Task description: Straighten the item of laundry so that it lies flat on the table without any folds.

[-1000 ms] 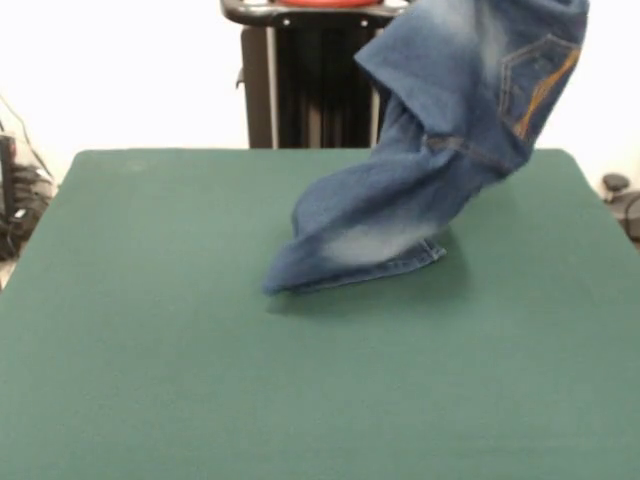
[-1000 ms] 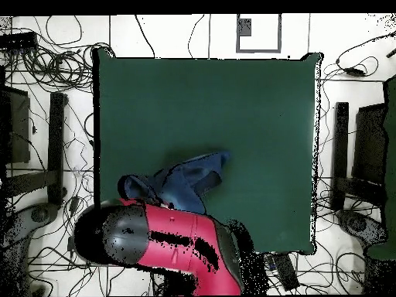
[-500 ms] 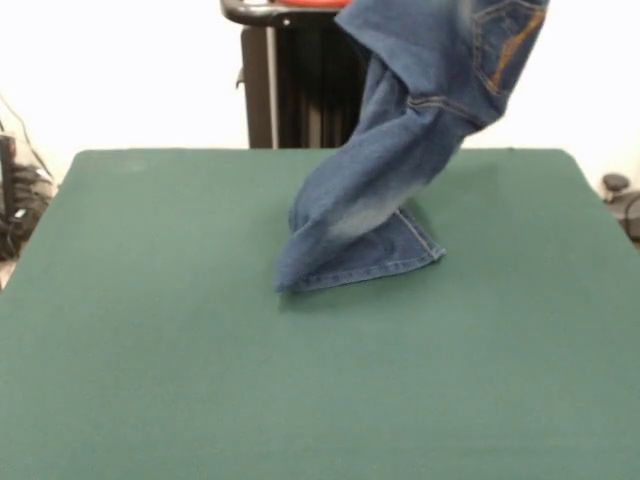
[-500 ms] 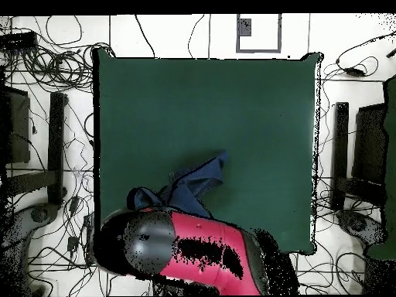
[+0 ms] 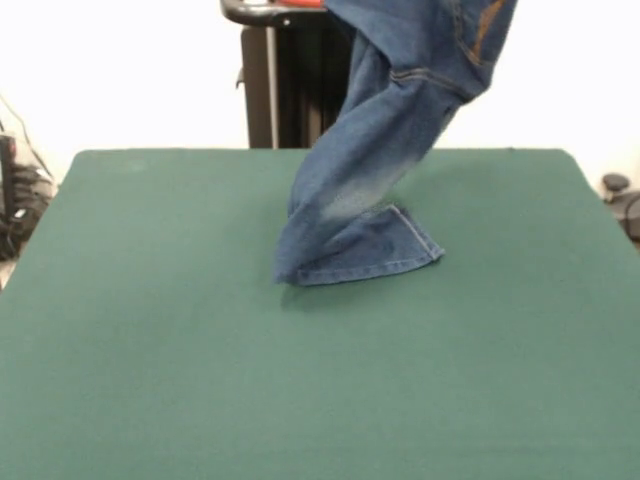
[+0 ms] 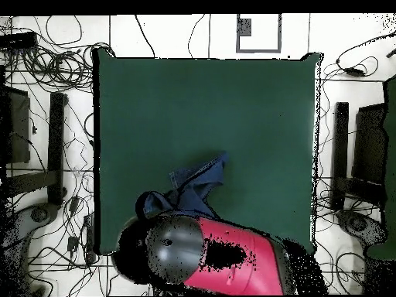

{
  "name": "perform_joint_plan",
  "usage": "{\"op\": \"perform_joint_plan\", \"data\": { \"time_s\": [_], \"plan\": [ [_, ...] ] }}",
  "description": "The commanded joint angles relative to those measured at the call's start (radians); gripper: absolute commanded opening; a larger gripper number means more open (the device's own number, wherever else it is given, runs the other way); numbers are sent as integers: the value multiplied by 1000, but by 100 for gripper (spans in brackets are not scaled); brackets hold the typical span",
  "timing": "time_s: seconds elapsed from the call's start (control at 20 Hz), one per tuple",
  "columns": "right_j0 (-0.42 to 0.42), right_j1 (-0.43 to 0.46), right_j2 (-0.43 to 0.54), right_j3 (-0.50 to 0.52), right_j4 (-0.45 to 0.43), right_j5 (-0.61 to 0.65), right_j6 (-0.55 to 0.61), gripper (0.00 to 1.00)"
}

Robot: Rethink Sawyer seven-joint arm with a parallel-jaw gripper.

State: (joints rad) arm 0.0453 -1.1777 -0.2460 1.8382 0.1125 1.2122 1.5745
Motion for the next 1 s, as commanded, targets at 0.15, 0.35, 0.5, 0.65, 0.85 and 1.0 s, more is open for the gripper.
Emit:
{"op": "perform_joint_plan", "data": {
  "time_s": [0.15, 0.35, 0.5, 0.65, 0.85, 1.0],
  "plan": [
    [-158, 19, 181, 9, -3, 91, -284, 0],
    [-237, 43, 228, 93, 87, -124, -327, 0],
    [-278, 97, 273, 102, 91, -210, -289, 0],
    [-290, 163, 313, 2, -25, -113, -255, 0],
    [-290, 214, 363, -113, -155, 35, -248, 0],
    [-294, 236, 390, -144, -164, 31, -216, 0]
  ]
}}
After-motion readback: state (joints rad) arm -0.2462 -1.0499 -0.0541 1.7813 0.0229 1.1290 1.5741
